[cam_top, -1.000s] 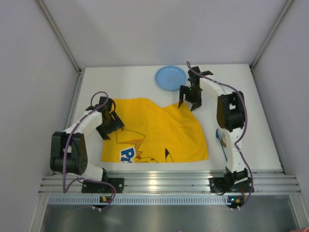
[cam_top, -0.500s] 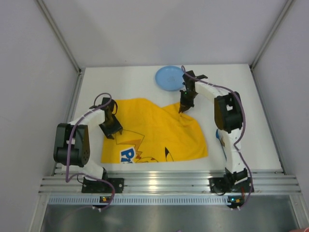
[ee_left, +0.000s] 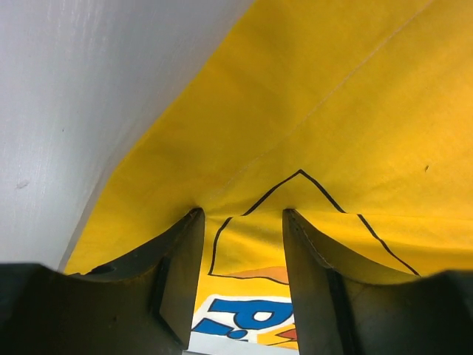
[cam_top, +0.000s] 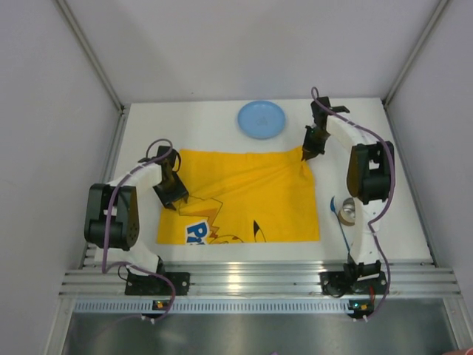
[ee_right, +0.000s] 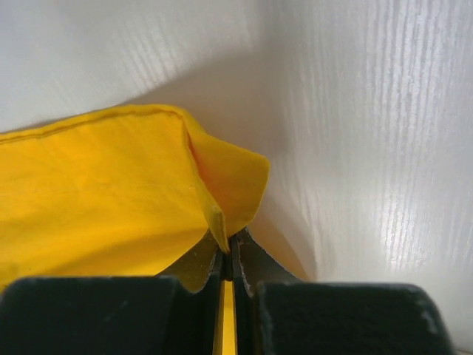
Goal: Set the dinner table for one person
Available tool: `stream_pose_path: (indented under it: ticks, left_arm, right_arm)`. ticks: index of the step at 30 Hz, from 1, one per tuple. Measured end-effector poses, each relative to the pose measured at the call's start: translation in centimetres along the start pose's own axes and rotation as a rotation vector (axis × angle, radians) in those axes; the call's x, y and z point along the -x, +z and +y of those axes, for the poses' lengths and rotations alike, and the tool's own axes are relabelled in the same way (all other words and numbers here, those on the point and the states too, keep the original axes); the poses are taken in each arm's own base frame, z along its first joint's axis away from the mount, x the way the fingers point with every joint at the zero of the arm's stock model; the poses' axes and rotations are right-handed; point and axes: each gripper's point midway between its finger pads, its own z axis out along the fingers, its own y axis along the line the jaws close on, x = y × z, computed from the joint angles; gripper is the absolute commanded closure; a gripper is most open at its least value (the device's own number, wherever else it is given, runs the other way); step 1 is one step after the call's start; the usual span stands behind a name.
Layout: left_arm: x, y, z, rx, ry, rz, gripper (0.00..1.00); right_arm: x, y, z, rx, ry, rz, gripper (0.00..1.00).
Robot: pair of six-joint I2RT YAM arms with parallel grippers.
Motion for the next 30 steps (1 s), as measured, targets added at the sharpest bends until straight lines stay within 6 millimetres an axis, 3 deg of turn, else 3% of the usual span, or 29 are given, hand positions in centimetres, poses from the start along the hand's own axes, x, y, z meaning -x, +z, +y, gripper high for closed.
stream_pose_path:
  ticks: [2, 4, 5, 6, 8, 9, 13, 16, 19, 23, 25, 27, 30]
  left_arm:
    - [0.1, 0.0, -0.1, 0.002, 0.006, 0.001, 0.48]
    - [0.3, 0.0, -0.2, 0.003, 0.01, 0.003, 0.48]
    - [0.5, 0.0, -0.3, 0.004, 0.011, 0.001, 0.47]
    - [0.7, 0.0, -0.4, 0.005, 0.011, -0.002, 0.46]
    - [1.1, -0.1, -0.6, 0.006, 0.01, -0.007, 0.45]
    - [1.3, -0.3, -0.7, 0.004, 0.009, -0.01, 0.43]
    - [2.4, -1.4, -1.6, -0.018, -0.001, -0.035, 0.29]
    - [3.4, -3.1, -2.3, -0.048, -0.022, -0.072, 0.17]
    - [4.8, -5.6, -3.4, -0.103, -0.045, -0.133, 0.15]
    - [6.6, -7.8, -5.5, -0.176, -0.051, -0.197, 0.14]
    - [7.1, -8.4, -7.2, -0.218, -0.039, -0.208, 0.14]
    - [7.6, -8.5, -9.5, -0.258, -0.019, -0.203, 0.14]
    - [9.1, -8.1, -15.6, -0.358, 0.027, -0.203, 0.14]
  right_arm:
    - [0.3, -0.3, 0.7, 0.01, -0.021, -0.012, 0.97]
    - [0.9, -0.4, 1.4, 0.024, -0.04, -0.028, 0.69]
    - [1.1, -0.4, 1.7, 0.028, -0.047, -0.034, 0.5]
    - [1.3, -0.3, 1.9, 0.03, -0.056, -0.038, 0.24]
    - [1.5, -0.2, 1.8, 0.026, -0.072, -0.04, 0.05]
    - [1.5, -0.1, 1.7, 0.021, -0.08, -0.039, 0.0]
    - [1.2, -0.4, 1.2, -0.006, -0.101, -0.051, 0.0]
    - [-0.8, -2.8, 0.1, -0.028, -0.098, -0.067, 0.0]
    - [-3.1, -6.3, -0.3, -0.014, -0.088, -0.107, 0.0]
    - [-6.6, -11.3, 1.2, 0.094, -0.113, -0.211, 0.05]
    - [-9.1, -12.2, 2.5, 0.165, -0.144, -0.221, 0.45]
    - [-11.7, -11.4, 3.1, 0.227, -0.154, -0.193, 1.0]
    - [-16.3, -8.3, 2.1, 0.242, -0.115, -0.056, 1.0]
